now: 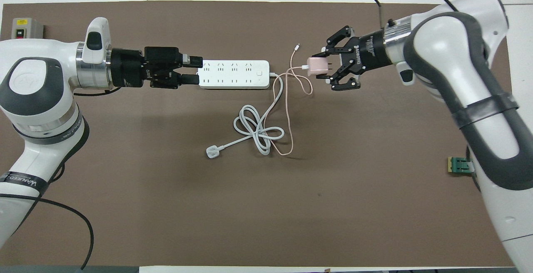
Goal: Plug charger into power strip
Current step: 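Grasp the strip with the left gripper while the right gripper lifts the charger, then bring the pink charger to the strip's end with the right gripper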
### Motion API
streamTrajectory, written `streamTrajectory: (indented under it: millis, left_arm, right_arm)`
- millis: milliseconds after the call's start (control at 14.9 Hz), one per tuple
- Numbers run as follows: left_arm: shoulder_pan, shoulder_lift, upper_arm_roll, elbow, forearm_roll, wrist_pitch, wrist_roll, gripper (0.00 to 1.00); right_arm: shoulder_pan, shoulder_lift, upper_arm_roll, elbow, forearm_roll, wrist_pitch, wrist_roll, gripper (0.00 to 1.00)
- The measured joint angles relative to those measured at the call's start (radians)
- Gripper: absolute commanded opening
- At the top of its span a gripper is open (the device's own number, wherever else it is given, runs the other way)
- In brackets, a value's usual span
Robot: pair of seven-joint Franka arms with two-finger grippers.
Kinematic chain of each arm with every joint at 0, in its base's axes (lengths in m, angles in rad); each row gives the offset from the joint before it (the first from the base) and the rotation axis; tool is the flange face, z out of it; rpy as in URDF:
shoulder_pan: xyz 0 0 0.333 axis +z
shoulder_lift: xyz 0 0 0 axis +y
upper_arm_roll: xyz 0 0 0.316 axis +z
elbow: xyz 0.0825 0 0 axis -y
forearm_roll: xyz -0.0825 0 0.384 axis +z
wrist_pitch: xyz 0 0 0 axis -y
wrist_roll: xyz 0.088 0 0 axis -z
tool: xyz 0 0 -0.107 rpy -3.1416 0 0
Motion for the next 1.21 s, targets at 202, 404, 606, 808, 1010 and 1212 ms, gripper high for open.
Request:
streamTrajectory:
  millis: [202,404,606,808,1010,1212]
  left_arm:
    - [-0.008,0.081,-0.007,0.057,-0.069,-0.006,0.042,1.0]
    - [-0.021,0.149,-0.013,0.113,-0.095,-0.021,0.044,1.0]
    - [-0.041,0.189,-0.014,0.126,-0.107,-0.011,0.056,1.0]
    - [-0.062,0.209,-0.014,0.127,-0.107,-0.01,0.093,1.0]
    - [-0.077,0.238,-0.015,0.127,-0.107,-0.01,0.155,1.0]
    - [-0.078,0.244,-0.014,0.126,-0.107,-0.021,0.167,1.0]
  right_arm:
    - [0.089,0.002,-0.002,0.0,0.0,0.06,0.027,0.0]
    - [0.132,0.003,-0.003,-0.001,-0.009,0.103,0.039,0.0]
    - [0.184,0.01,-0.004,-0.004,-0.013,0.142,0.055,0.0]
    - [0.227,0.018,-0.006,-0.004,-0.018,0.196,0.102,0.0]
    - [0.242,0.018,-0.006,-0.004,-0.018,0.237,0.14,0.0]
    - [0.243,0.018,-0.006,-0.004,-0.018,0.247,0.157,0.0]
